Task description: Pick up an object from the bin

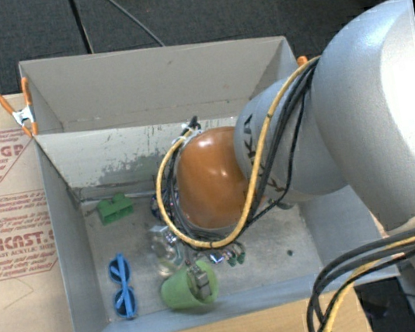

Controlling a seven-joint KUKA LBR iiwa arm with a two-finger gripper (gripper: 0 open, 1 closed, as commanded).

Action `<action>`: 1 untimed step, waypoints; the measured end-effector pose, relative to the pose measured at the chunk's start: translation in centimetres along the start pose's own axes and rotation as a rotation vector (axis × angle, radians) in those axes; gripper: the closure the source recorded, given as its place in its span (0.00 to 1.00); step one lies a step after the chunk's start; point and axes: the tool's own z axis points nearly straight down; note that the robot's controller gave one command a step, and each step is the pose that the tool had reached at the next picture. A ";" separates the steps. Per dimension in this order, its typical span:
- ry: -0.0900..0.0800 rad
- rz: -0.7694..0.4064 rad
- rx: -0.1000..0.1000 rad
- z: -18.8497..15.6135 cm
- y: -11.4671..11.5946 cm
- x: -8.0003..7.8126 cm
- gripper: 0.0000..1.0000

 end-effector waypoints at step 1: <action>-0.007 0.000 -0.001 -0.3 0.1 -0.2 1.00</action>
Offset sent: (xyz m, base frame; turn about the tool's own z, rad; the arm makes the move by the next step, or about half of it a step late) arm 0.0000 0.0000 0.0000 0.0000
